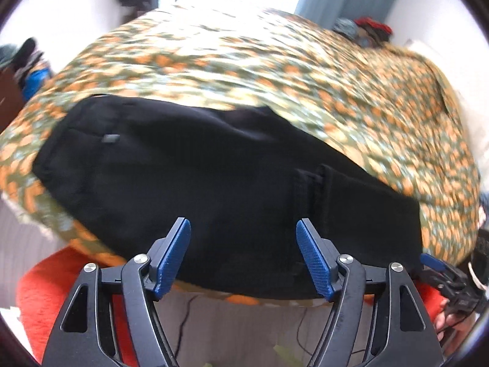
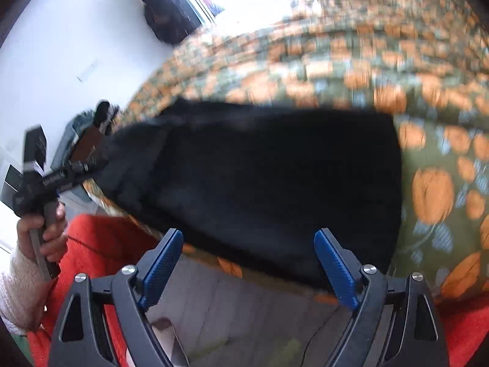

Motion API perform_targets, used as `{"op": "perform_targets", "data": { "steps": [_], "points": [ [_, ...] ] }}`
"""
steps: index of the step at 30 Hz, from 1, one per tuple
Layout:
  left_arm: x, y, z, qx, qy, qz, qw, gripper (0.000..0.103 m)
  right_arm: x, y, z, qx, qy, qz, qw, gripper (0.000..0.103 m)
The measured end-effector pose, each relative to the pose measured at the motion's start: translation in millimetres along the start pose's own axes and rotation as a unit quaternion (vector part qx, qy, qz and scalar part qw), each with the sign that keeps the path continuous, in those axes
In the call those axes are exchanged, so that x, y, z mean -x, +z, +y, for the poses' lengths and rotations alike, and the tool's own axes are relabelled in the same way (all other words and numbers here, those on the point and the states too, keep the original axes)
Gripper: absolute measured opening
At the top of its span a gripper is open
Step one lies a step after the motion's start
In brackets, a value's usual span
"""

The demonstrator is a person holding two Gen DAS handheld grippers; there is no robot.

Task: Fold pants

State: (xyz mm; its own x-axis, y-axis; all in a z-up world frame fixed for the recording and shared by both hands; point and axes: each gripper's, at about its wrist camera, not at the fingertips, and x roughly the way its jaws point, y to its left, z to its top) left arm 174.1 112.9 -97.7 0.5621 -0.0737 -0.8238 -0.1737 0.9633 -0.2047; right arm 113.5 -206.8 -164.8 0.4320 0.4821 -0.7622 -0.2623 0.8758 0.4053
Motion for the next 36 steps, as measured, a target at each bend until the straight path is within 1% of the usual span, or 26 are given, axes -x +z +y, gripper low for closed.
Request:
{"op": "perform_targets", "data": {
  "steps": [2,4,5,6,7,9,10,11,12,13,15,16,17,18,20,21,22,24,26,27,29,31,33,34,35,36],
  "points": [
    [8.5,7.8,28.7,0.027,0.015,-0.009,0.9995,0.077,5.4,2.3,-0.4,0.002,-0.004,-0.021,1.0,0.088],
    [18.1,17.7,59.3,0.059,0.027,-0.019,0.9977,0.077,8.0,2.5,-4.2,-0.005,-0.003,-0.03,1.0,0.088],
    [27.1,25.8,88.0,0.102,0.026,-0.03,0.994,0.077,9.2,0.8,-6.7,-0.01,-0.002,-0.032,0.999,0.088],
    [33.3,29.4,109.4,0.139,0.017,-0.037,0.9895,0.078,10.1,0.3,-8.8,-0.015,-0.002,-0.032,0.999,0.088],
    [41.0,32.9,137.4,0.191,0.0,-0.046,0.9806,0.079,10.8,0.3,-10.3,-0.022,-0.004,-0.033,0.999,0.088],
    [59.3,31.9,197.9,0.299,-0.028,-0.077,0.9506,0.08,10.3,-0.3,-18.4,-0.033,-0.004,-0.033,0.999,0.088],
    [67.7,30.3,222.8,0.334,-0.026,-0.094,0.9376,0.081,10.0,-0.6,-18.5,-0.038,-0.003,-0.033,0.999,0.088],
    [71.6,30.8,237.3,0.343,-0.015,-0.1,0.9337,0.081,10.1,-1.4,-19.9,-0.042,-0.002,-0.031,0.999,0.088],
    [72.2,32.1,247.6,0.343,-0.004,-0.097,0.9342,0.081,8.2,-1.1,-21.0,-0.046,-0.002,-0.029,0.999,0.088],
    [66.6,34.8,253.6,0.333,-0.005,-0.083,0.9393,0.081,3.7,0.3,-22.1,-0.048,-0.002,-0.026,0.998,0.088],
    [47.7,35.5,251.5,0.313,-0.018,-0.048,0.9484,0.08,-1.4,1.3,-21.8,-0.05,0.001,-0.022,0.999,0.088],
    [33.4,34.3,247.7,0.303,-0.013,-0.033,0.9523,0.079,-5.1,4.2,-20.7,-0.049,0.001,-0.021,0.999,0.088],
    [24.1,31.9,245.1,0.298,-0.009,-0.025,0.9541,0.077,-7.1,5.0,-18.9,-0.047,0.001,-0.02,0.999,0.088],
    [11.2,29.7,243.2,0.296,-0.005,-0.018,0.955,0.071,-9.2,6.4,-16.2,-0.043,0.001,-0.02,0.999,0.088],
    [-8.9,24.7,239.7,0.301,-0.007,-0.007,0.9535,0.059,-11.5,6.9,-10.2,-0.034,0.002,-0.018,0.999,0.088],
    [-18.1,22.8,238.3,0.308,-0.011,-0.003,0.9514,0.049,-11.8,6.4,-7.7,-0.03,0.002,-0.017,0.999,0.088],
    [-24.1,19.5,236.3,0.312,-0.018,-0.001,0.9498,0.047,-11.9,5.4,-5.1,-0.024,0.001,-0.015,1.0,0.088],
    [-25.0,17.3,231.9,0.315,-0.007,-0.016,0.949,0.047,-11.2,3.4,-2.9,-0.018,-0.003,-0.014,1.0,0.088],
    [-19.8,14.7,226.7,0.314,-0.006,-0.035,0.9488,0.047,-10.7,2.2,-3.6,-0.017,-0.005,-0.015,1.0,0.088],
    [-20.4,13.8,226.3,0.313,-0.006,-0.038,0.949,0.049,-11.3,1.2,-5.5,-0.019,-0.009,-0.013,1.0,0.088],
    [-32.0,14.1,226.4,0.307,-0.004,-0.029,0.9514,0.057,-13.2,0.8,-9.1,-0.025,-0.012,-0.009,1.0,0.088],
    [-51.8,17.7,223.6,0.294,-0.02,-0.001,0.9557,0.073,-15.1,1.2,-12.0,-0.032,-0.012,-0.005,0.999,0.088],
    [-62.1,23.6,219.8,0.275,-0.008,0.007,0.9614,0.077,-15.8,2.3,-12.7,-0.035,-0.01,-0.006,0.999,0.088],
    [-63.9,25.5,217.6,0.271,-0.001,0.006,0.9625,0.078,-15.2,3.0,-12.3,-0.035,-0.009,-0.008,0.999,0.088],
    [-62.6,27.8,215.7,0.272,0.01,0.001,0.9621,0.074,-14.1,3.5,-11.9,-0.034,-0.007,-0.01,0.999,0.088],
    [-58.7,28.9,214.1,0.273,0.02,-0.007,0.9617,0.059,-12.1,3.7,-11.3,-0.033,-0.005,-0.014,0.999,0.088]
  ]
}}
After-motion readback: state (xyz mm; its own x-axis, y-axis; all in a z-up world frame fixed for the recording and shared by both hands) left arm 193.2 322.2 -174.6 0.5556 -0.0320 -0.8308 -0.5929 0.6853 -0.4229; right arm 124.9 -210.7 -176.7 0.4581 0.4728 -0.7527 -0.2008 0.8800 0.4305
